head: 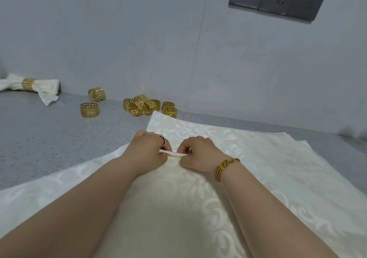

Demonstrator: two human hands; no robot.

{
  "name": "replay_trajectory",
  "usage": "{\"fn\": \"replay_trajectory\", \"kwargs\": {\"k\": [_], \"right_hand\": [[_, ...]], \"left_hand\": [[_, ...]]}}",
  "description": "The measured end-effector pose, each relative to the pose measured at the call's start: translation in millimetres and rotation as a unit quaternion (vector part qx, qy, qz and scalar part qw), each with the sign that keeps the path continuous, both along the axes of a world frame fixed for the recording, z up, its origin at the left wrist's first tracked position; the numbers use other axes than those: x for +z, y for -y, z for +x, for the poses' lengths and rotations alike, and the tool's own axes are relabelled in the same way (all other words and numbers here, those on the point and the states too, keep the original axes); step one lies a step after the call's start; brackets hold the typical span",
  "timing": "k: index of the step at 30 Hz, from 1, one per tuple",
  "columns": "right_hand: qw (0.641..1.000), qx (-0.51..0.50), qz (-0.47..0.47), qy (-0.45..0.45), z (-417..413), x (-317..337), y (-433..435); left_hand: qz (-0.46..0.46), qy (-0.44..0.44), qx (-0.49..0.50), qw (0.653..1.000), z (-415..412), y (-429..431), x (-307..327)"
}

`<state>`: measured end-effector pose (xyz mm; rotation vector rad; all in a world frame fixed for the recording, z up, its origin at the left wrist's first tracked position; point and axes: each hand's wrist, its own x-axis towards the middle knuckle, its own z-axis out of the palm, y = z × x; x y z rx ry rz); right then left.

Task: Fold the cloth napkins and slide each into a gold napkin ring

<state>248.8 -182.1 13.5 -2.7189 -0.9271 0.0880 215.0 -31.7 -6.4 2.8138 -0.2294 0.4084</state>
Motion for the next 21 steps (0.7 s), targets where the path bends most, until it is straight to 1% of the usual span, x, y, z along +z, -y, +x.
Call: {"fn": "replay_trajectory", "kwargs": {"k": [3,5,6,8,10,13,15,18,21], "right_hand": [[0.996,-0.019,0.06,-0.066,1.6,1.9,6.7],[0.992,-0.03,0.089,-0.08,3.4,-0.4,6.9],[0.992,-0.031,0.094,-0.078,3.1,-1.9,5.5],[0.995,-0.025,0.09,-0.047,5.4,-5.6,2.8],[0.998,-0.034,0.055,-0.021,7.0,-6.1,0.7],[0.997,-0.058,0.014,-0.055,10.8,0.5,0.0],[0.996,-0.052,-0.03,-0.061,12.7,5.5,-2.9],[0.991,-0.03,-0.129,-0.017,13.5,15.8,-12.2],[0.988,-0.023,-0.151,0.01,12.8,21.3,-16.5]], "left_hand": [[-0.054,-0.008,-0.004,0.999,-2.2,-3.3,-1.4],[-0.11,-0.012,0.016,0.994,-1.7,-3.0,-1.1],[-0.105,-0.013,0.021,0.994,-0.3,-2.3,-1.5],[-0.053,-0.007,0.025,0.998,1.9,-0.1,-2.7],[-0.039,-0.011,0.018,0.999,3.8,-0.3,-4.6],[-0.052,-0.032,0.021,0.998,4.0,-1.0,-3.3],[-0.061,-0.045,0.026,0.997,5.9,-0.7,-0.8],[-0.047,-0.105,0.041,0.993,11.3,-0.5,6.3],[-0.014,-0.143,0.061,0.988,14.8,0.7,15.4]]}}
